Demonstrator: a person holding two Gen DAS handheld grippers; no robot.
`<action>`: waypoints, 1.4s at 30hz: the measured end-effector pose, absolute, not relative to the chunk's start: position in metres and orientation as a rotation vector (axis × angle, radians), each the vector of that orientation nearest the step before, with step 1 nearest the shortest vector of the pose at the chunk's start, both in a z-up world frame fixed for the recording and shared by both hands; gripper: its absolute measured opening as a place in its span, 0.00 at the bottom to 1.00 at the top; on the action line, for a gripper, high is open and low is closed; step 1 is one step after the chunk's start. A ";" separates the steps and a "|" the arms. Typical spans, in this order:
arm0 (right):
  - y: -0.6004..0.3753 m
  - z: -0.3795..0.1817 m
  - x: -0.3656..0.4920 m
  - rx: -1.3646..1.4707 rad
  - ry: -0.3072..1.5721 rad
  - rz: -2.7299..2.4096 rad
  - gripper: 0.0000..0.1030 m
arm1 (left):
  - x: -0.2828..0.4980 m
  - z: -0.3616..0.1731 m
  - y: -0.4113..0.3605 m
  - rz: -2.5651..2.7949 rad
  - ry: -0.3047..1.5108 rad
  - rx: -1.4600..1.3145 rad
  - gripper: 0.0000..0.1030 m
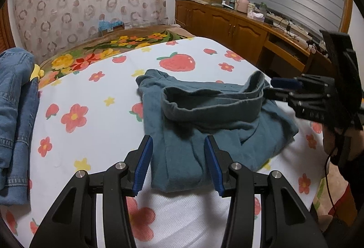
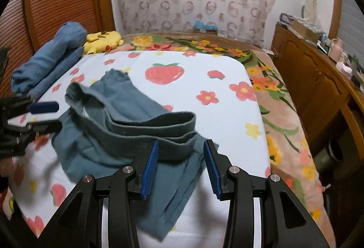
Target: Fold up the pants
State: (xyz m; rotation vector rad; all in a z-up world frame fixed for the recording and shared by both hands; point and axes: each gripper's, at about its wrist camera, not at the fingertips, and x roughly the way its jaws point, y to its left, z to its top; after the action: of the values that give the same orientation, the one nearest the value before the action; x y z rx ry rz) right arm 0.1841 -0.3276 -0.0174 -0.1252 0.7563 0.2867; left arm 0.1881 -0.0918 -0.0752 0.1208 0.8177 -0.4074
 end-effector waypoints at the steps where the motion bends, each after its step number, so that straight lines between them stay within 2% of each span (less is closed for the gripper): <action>1: -0.329 -0.018 0.184 -0.119 0.754 0.284 0.41 | 0.190 -0.075 -0.091 -0.409 0.818 0.123 0.47; 13: -0.340 -0.024 0.197 -0.104 0.776 0.386 0.41 | 0.232 -0.079 -0.094 -0.512 0.831 0.117 0.47; 17: -0.340 -0.025 0.207 -0.118 0.779 0.428 0.41 | 0.242 -0.078 -0.098 -0.549 0.834 0.127 0.44; 19: -0.340 -0.026 0.211 -0.119 0.788 0.443 0.41 | 0.248 -0.079 -0.099 -0.560 0.841 0.134 0.40; 23: -0.341 -0.028 0.215 -0.114 0.793 0.466 0.41 | 0.258 -0.082 -0.097 -0.573 0.868 0.118 0.24; 26: -0.345 -0.029 0.216 -0.090 0.805 0.474 0.41 | 0.258 -0.083 -0.096 -0.586 0.870 0.108 0.16; 27: -0.346 -0.030 0.216 -0.078 0.803 0.477 0.32 | 0.258 -0.082 -0.096 -0.587 0.866 0.105 0.15; 29: -0.350 -0.029 0.215 -0.051 0.801 0.485 0.24 | 0.257 -0.078 -0.093 -0.584 0.850 0.091 0.11; 30: -0.351 -0.029 0.214 -0.041 0.797 0.484 0.17 | 0.256 -0.075 -0.091 -0.581 0.839 0.081 0.11; 33: -0.354 -0.026 0.210 -0.015 0.778 0.481 0.11 | 0.254 -0.065 -0.084 -0.569 0.796 0.049 0.10; 37: -0.354 -0.018 0.203 0.029 0.720 0.448 0.09 | 0.258 -0.060 -0.080 -0.556 0.763 0.041 0.10; 42: -0.343 -0.021 0.206 0.014 0.736 0.398 0.09 | 0.268 -0.071 -0.082 -0.534 0.786 0.062 0.10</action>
State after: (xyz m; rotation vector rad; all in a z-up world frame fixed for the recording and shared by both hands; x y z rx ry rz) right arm 0.2061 -0.3432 -0.0208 0.0145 0.7356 0.3975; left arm 0.2684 -0.0824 -0.0708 0.0622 0.7862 -0.5336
